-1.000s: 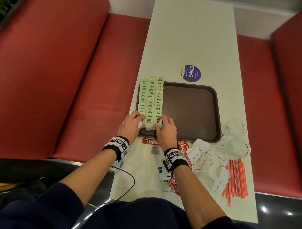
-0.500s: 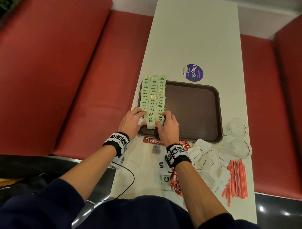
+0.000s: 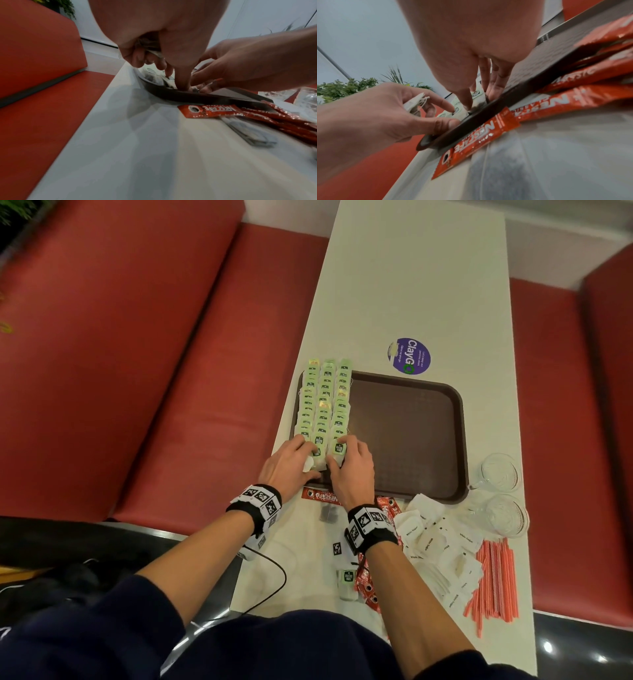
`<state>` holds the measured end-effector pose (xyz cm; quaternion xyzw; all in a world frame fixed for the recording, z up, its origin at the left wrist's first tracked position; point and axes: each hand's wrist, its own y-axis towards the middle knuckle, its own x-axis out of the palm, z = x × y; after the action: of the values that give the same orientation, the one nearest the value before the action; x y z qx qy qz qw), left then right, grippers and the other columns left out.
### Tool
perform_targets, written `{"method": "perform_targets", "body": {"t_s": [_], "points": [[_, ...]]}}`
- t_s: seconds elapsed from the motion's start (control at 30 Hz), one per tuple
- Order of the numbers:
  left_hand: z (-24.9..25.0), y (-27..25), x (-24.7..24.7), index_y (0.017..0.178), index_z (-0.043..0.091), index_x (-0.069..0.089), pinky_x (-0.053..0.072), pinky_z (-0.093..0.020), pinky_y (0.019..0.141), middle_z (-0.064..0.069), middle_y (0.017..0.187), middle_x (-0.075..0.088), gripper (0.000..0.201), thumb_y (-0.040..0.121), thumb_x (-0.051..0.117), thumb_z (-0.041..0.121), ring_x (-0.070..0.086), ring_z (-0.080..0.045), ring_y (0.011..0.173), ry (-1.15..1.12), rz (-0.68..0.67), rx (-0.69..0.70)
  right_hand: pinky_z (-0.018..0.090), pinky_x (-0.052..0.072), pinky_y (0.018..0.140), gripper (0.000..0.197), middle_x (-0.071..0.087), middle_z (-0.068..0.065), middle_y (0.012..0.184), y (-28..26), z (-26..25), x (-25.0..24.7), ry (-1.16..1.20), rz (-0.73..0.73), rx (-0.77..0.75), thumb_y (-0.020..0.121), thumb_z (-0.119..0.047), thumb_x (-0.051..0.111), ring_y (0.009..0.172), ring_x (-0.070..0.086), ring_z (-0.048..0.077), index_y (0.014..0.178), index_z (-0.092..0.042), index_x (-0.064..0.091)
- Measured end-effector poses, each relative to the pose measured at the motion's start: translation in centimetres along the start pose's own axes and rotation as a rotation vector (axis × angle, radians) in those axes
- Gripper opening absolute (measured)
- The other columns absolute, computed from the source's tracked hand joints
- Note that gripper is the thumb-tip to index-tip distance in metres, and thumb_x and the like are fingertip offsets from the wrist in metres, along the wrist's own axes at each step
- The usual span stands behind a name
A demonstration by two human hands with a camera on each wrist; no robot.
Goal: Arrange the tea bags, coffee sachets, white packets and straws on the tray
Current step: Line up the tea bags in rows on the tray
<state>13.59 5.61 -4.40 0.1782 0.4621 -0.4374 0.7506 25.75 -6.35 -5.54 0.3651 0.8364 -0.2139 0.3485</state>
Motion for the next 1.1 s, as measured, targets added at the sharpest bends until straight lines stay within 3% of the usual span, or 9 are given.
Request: {"method": "perform_targets", "body": {"t_s": [0.37, 0.5, 0.6, 0.73, 0.83, 0.93, 1.0, 1.1], "points": [[-0.2, 1.6, 0.2, 0.129, 0.019, 0.068, 0.060, -0.046, 0.072, -0.004, 0.117, 0.056, 0.045, 0.088, 0.086, 0.022, 0.059, -0.028, 0.107, 0.086, 0.041, 0.043, 0.042, 0.058, 0.099, 0.034, 0.064, 0.006, 0.132, 1.3, 0.5, 0.0, 0.006, 0.011, 0.002, 0.100, -0.015, 0.075, 0.111, 0.064, 0.023, 0.131, -0.017, 0.060], [0.0, 1.9, 0.0, 0.131, 0.021, 0.067, 0.061, -0.048, 0.077, -0.003, 0.118, 0.056, 0.044, 0.090, 0.085, 0.026, 0.058, -0.026, 0.111, 0.056, 0.019, 0.018, 0.046, 0.060, 0.095, 0.035, 0.063, 0.006, 0.130, 1.8, 0.4, 0.1, 0.028, 0.006, 0.000, 0.099, -0.012, 0.075, 0.104, 0.066, 0.024, 0.130, -0.016, 0.060], [0.0, 1.8, -0.4, 0.128, 0.022, 0.067, 0.059, -0.049, 0.084, 0.001, 0.120, 0.057, 0.044, 0.089, 0.086, 0.031, 0.057, -0.024, 0.114, -0.027, 0.013, 0.000, 0.046, 0.060, 0.096, 0.037, 0.062, 0.004, 0.132, 1.9, 0.4, -0.2, 0.042, 0.003, -0.005, 0.098, -0.015, 0.078, 0.108, 0.065, 0.023, 0.130, -0.018, 0.060], [0.0, 0.8, -1.7, 0.116, 0.024, 0.059, 0.052, -0.036, 0.091, 0.009, 0.120, 0.061, 0.049, 0.083, 0.091, 0.041, 0.059, -0.014, 0.111, -0.355, 0.030, -0.083, 0.037, 0.057, 0.098, 0.035, 0.064, -0.002, 0.131, 1.2, -0.5, -1.7, 0.081, 0.071, -0.045, 0.099, -0.030, 0.077, 0.115, 0.064, 0.016, 0.130, -0.024, 0.062], [0.9, -0.6, -3.1, 0.114, 0.021, 0.053, 0.050, -0.029, 0.072, 0.007, 0.108, 0.065, 0.048, 0.091, 0.082, 0.052, 0.062, -0.010, 0.091, -0.679, -0.069, -0.271, 0.036, 0.062, 0.089, 0.015, 0.073, -0.013, 0.112, -0.3, -2.5, -3.4, 0.276, 0.012, -0.068, 0.103, -0.031, 0.072, 0.096, 0.070, 0.005, 0.117, -0.026, 0.069], [1.2, -2.0, -4.0, 0.106, 0.015, 0.050, 0.031, -0.022, 0.049, 0.000, 0.084, 0.053, 0.045, 0.104, 0.059, 0.059, 0.045, -0.011, 0.063, -1.228, -0.211, -0.439, 0.040, 0.065, 0.084, 0.004, 0.077, -0.014, 0.101, -2.5, -4.4, -4.7, 0.443, -0.112, -0.053, 0.106, -0.031, 0.070, 0.090, 0.074, 0.008, 0.107, -0.029, 0.073], [1.1, -2.6, -4.5, 0.101, 0.015, 0.051, 0.025, -0.023, 0.045, -0.004, 0.079, 0.053, 0.040, 0.111, 0.048, 0.054, 0.044, -0.014, 0.060, -1.412, -0.226, -0.494, 0.039, 0.066, 0.080, 0.003, 0.077, -0.011, 0.100, -3.9, -5.3, -5.3, 0.502, -0.147, -0.086, 0.105, -0.031, 0.071, 0.087, 0.075, 0.012, 0.106, -0.028, 0.073], [1.3, -3.7, -5.3, 0.094, 0.017, 0.056, 0.027, -0.024, 0.047, -0.008, 0.077, 0.058, 0.040, 0.114, 0.040, 0.048, 0.049, -0.017, 0.059, -1.482, -0.231, -0.533, 0.035, 0.065, 0.072, 0.010, 0.075, -0.004, 0.094, -5.4, -6.5, -5.9, 0.551, -0.198, -0.153, 0.101, -0.027, 0.078, 0.082, 0.075, 0.017, 0.110, -0.026, 0.072]]}}
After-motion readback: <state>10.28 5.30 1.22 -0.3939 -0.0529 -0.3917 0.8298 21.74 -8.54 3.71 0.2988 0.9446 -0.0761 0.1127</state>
